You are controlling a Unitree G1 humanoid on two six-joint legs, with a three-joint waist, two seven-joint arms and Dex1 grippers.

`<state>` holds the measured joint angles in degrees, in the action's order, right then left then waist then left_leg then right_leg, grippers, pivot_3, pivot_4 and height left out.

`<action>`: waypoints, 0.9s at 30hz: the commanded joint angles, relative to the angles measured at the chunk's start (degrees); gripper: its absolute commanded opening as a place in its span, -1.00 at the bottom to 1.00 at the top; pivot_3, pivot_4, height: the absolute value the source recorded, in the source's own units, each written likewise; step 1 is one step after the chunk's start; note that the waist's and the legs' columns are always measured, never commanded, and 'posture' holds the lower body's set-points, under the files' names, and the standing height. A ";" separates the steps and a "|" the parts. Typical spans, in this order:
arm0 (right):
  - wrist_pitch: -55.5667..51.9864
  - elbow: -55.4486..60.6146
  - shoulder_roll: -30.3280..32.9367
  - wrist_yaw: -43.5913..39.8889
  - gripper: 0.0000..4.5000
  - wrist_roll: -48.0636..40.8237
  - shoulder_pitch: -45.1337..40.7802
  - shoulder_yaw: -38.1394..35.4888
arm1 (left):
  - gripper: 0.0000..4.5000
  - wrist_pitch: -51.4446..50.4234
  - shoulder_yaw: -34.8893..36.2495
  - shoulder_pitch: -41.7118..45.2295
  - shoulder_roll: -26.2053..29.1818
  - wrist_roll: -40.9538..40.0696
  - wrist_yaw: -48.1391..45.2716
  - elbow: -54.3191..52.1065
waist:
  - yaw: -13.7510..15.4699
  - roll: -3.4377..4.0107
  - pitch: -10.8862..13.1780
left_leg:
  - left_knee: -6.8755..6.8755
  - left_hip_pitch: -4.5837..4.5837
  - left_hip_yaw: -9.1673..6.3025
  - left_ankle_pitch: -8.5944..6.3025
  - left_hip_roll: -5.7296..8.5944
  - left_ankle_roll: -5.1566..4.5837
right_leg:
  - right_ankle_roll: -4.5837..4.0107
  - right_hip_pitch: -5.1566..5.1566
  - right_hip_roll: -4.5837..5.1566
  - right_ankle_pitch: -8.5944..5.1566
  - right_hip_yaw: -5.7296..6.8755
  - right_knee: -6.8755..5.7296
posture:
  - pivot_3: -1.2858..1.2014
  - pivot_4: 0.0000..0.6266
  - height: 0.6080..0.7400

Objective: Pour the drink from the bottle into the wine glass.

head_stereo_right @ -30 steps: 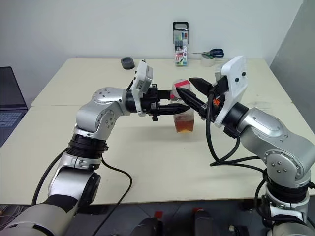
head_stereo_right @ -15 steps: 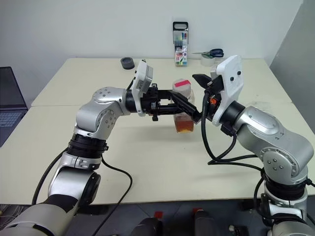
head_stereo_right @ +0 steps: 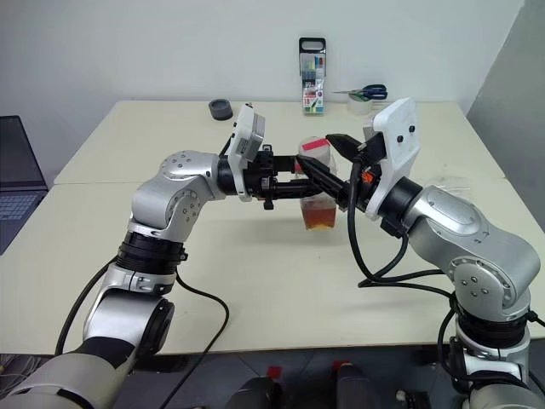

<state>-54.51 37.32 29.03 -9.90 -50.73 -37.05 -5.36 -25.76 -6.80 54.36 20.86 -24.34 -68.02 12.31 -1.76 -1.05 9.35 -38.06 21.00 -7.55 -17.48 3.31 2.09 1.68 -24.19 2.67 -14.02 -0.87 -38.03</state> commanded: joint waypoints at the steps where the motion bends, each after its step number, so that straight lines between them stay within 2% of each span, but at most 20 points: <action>1: 0.32 1.65 -0.02 -0.13 -0.19 -0.09 -0.17 0.21 | -0.13 1.18 1.16 1.96 -0.23 -0.51 0.33 -1.26 | 0.00 0.00 0.00 | 0.00 0.00 0.00 0.00 0.00 0.00 | 0.00 0.00 0.00 0.00 0.00 0.00 | 0.03 -0.52 1.00; 10: 1.21 0.49 1.81 -3.85 -0.18 0.10 -0.42 0.07 | -0.13 0.59 1.05 1.75 -0.04 -0.76 0.02 -2.01 | 0.00 0.00 0.00 | 0.00 0.00 0.00 0.00 0.00 0.00 | 0.00 0.00 0.00 0.00 0.00 0.00 | 0.03 -0.52 1.00; 12: 2.12 -1.19 3.44 -8.40 -0.18 -1.00 -1.20 -0.42 | -0.13 0.44 0.99 1.71 0.02 -0.90 -0.23 -2.21 | 0.02 0.00 0.00 | 0.00 0.00 0.00 0.00 0.01 0.00 | 0.00 0.01 0.00 0.00 0.01 0.01 | 0.03 -0.52 1.00; 16: 7.67 -12.04 10.02 -26.01 -0.18 1.96 -4.65 1.58 | -0.13 -0.01 0.70 2.49 0.12 -1.34 -1.50 -2.04 | -0.06 0.00 0.01 | -0.01 0.00 0.02 -0.01 0.02 -0.02 | 0.00 0.03 -0.21 0.00 0.02 0.02 | 0.03 -0.52 1.00; 21: 13.32 -25.69 13.17 -41.31 -0.18 7.02 -11.82 6.14 | -0.13 -0.94 0.72 3.41 -0.07 -1.89 -2.14 -2.35 | -0.20 0.01 0.01 | 0.01 -0.06 0.04 -0.10 -0.05 -0.17 | 0.00 0.05 -0.33 0.00 0.00 0.01 | 0.03 -0.52 1.00; 27: 15.11 -29.85 13.11 -47.30 -0.18 9.93 -14.15 7.80 | -0.13 -1.37 0.59 3.17 -0.66 -2.26 -2.36 -2.91 | 0.01 0.01 0.01 | 0.00 -0.01 0.00 -0.01 -0.05 -0.01 | 0.00 0.02 -0.29 0.00 0.00 0.03 | 0.03 -0.52 1.00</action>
<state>-39.88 7.10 41.68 -56.10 -42.86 -50.64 1.77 -27.36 -7.38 55.35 20.83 -24.36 -69.46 12.03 -1.75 -1.04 9.36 -38.06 21.00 -7.55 -17.49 3.28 2.08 1.68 -24.17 2.42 -14.02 -0.87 -38.00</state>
